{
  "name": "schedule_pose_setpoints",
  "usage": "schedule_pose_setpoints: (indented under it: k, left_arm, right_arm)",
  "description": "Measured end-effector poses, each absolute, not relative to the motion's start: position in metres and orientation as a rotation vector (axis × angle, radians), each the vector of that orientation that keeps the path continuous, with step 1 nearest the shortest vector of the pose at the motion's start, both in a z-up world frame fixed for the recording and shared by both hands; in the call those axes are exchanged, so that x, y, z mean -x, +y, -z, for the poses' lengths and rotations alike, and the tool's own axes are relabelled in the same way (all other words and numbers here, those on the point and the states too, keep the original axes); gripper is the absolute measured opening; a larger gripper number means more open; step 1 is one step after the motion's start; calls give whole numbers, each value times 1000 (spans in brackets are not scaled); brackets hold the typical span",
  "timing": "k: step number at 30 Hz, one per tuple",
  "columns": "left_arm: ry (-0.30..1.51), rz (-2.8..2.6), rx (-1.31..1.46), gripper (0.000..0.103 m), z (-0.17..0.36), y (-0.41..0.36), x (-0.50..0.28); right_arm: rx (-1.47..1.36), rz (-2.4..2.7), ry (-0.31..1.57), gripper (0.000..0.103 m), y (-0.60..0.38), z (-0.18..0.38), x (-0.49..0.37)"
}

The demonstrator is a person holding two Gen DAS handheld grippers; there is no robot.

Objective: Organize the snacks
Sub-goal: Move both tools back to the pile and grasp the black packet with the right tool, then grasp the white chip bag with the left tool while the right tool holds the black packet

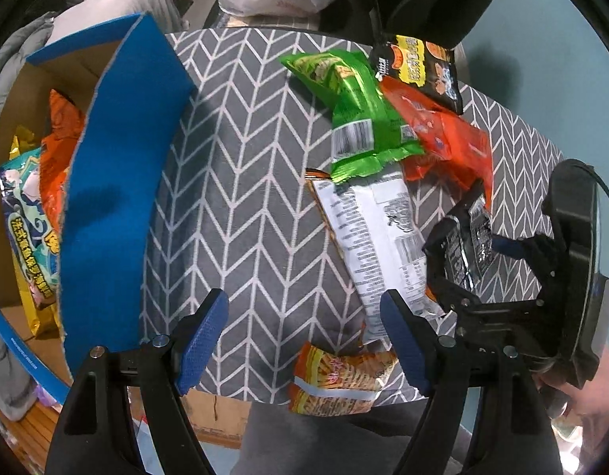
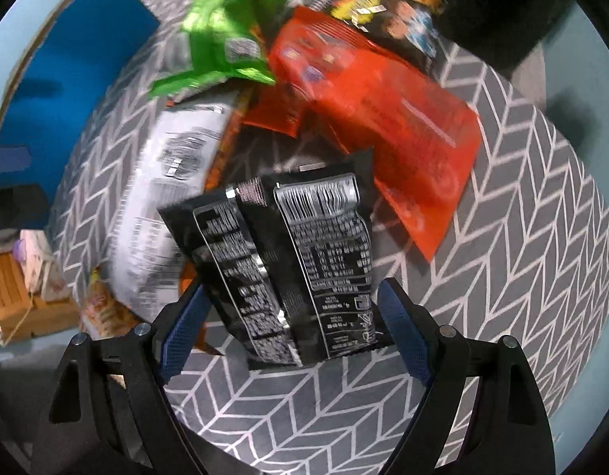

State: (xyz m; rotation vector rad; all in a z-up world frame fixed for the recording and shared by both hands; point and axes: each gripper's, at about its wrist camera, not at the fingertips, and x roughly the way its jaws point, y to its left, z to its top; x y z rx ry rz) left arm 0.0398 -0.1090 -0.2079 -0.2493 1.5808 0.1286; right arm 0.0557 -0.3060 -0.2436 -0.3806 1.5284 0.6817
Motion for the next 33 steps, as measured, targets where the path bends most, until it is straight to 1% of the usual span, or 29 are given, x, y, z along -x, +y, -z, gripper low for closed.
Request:
schedule_pose_setpoints:
  k: [1,4,12,20,24,27,29,33]
  left_arm:
    - [1583,-126,250,80,209,-111,-41]
    - [1589,-114,252,80,211,-117,-45]
    - [1618,-91,298,80,222,-135,-58]
    - [1648,-97,379,81,239,-151,-71]
    - [1667,-107,372,82,253,-163,-79]
    - [1687,-117,359,82,267,-170,-85]
    - [1702,-132,344,82,279,-174,-89]
    - [1722,-156,335,82,297,-177,-95]
  right_arm:
    - [358,-669,1542,84,-309,246,-57]
    - [297,-626,1562,74,-320,250,-55]
    - [143,-470,1593,70,-368,249,-57]
    - [47,-366,1606,70,-421,247,-55]
    - [-14,-358,1615,70,-434,247,-49]
    - [-30,-360,1608,74,-447,245,-49]
    - [-29,-361,1604,80,-451,245,-49]
    - [-29,-359,1599,82,-445,247,-49]
